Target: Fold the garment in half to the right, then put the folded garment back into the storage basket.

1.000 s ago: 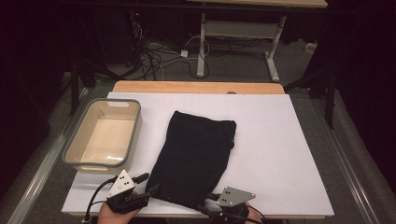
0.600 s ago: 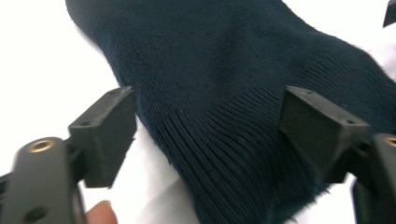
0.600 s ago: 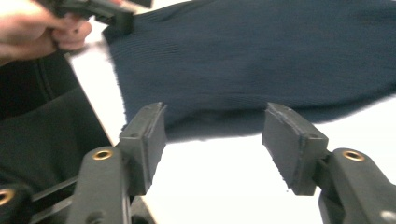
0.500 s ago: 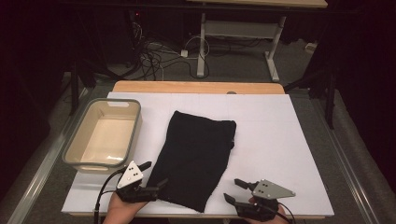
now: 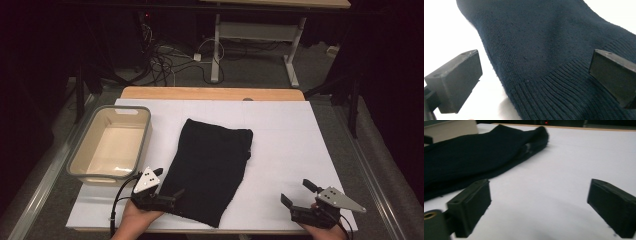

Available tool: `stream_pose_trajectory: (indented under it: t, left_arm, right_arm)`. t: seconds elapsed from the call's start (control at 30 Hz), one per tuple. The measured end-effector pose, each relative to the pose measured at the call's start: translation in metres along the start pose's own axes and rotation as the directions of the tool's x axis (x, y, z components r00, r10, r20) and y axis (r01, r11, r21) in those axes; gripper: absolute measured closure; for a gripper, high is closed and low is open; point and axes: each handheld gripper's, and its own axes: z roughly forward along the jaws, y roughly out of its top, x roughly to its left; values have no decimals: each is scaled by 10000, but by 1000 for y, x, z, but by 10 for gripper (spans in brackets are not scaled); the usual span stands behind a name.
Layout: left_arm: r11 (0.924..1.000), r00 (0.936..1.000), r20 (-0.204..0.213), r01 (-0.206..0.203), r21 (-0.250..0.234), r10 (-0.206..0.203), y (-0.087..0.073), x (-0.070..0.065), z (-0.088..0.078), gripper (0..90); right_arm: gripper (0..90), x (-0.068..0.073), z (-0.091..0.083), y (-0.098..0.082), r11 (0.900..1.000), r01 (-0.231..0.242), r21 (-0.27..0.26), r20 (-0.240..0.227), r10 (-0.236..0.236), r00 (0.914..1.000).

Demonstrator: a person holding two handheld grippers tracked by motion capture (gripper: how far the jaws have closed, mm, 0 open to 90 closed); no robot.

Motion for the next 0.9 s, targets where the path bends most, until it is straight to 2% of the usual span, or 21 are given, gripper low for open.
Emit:
stream_pose_trajectory:
  t: [0.07, 0.23, 0.67, 0.9]
  left_arm:
    - [10000, 10000, 17, 22, -84, -22, 0, 1, -1, 0]
    - [10000, 9999, 90, 84, 1, -84, 0, 1, 0, 0]
    - [10000, 10000, -85, 2, 58, -2, 0, 0, 1, 0]
    - [9993, 9999, -105, -3, 372, 7, 2, 0, 4, 0]
  right_arm:
    - [0, -3, -2, -1, 9999, -109, -43, 153, 110, 9998]
    - [0, 0, 3, 0, 9999, 134, 49, 314, -136, 9994]
    - [0, 7, 7, 3, 9996, 254, -141, 72, -253, 9997]
    - [0, 11, 6, 5, 9991, 395, -163, 91, -394, 9992]
